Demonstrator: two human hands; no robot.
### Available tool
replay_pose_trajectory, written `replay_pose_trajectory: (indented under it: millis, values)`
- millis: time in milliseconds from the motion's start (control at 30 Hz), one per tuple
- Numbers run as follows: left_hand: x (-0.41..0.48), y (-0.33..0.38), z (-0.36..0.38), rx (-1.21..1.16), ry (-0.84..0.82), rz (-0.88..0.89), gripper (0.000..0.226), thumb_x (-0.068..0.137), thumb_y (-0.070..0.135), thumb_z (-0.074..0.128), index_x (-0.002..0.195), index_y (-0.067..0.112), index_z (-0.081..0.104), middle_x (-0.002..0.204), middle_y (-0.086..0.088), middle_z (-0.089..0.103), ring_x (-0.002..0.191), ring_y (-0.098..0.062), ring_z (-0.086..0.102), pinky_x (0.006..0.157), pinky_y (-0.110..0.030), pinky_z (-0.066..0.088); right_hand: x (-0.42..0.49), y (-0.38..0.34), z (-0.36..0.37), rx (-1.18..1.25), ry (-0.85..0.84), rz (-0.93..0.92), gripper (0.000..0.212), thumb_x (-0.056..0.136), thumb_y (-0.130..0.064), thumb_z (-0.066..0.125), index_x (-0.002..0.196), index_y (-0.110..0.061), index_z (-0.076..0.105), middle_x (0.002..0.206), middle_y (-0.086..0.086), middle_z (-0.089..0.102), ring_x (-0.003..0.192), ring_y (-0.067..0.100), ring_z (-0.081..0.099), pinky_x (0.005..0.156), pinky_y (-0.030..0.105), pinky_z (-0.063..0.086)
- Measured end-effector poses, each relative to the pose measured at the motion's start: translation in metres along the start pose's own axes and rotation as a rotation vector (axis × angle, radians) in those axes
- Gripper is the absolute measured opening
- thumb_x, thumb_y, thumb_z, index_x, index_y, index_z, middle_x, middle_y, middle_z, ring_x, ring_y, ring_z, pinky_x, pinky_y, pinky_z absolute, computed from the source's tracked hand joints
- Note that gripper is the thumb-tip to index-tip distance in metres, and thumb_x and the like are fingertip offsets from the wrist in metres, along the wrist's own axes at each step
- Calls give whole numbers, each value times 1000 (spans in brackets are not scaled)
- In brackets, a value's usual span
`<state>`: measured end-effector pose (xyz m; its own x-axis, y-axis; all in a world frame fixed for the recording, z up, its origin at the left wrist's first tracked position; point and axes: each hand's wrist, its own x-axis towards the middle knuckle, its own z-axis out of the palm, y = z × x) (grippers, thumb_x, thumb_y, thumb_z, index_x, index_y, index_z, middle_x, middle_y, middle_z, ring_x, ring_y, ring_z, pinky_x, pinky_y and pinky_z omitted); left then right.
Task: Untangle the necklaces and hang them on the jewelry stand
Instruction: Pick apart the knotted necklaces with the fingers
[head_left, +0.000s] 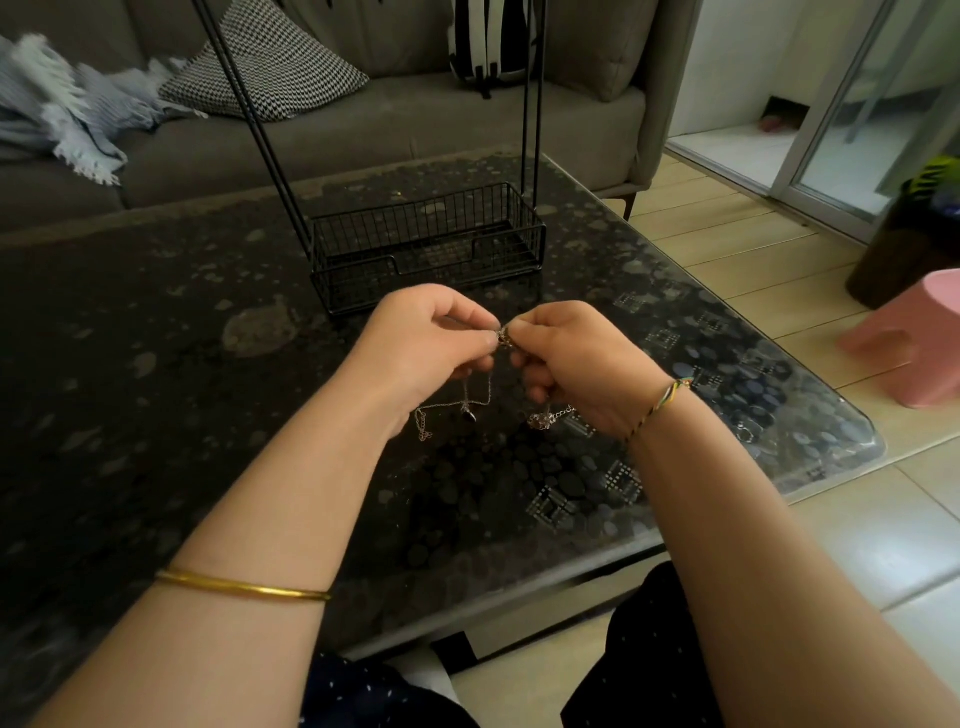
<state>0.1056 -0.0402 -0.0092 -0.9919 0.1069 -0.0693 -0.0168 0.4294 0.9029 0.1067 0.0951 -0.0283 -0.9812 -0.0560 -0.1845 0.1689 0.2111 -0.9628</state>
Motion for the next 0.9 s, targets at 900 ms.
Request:
replay_pose_trajectory:
  millis: [900]
  values:
    - [7,0,1,-138,13,-114,13,95,5,54,88,13,59,84,-4,65,72,-10,61,80,-34,57,1,0,-5,-50,77,-130,10,95,-9,51,89,-9,59,63,-2,52,38,-2,47,41,13,40]
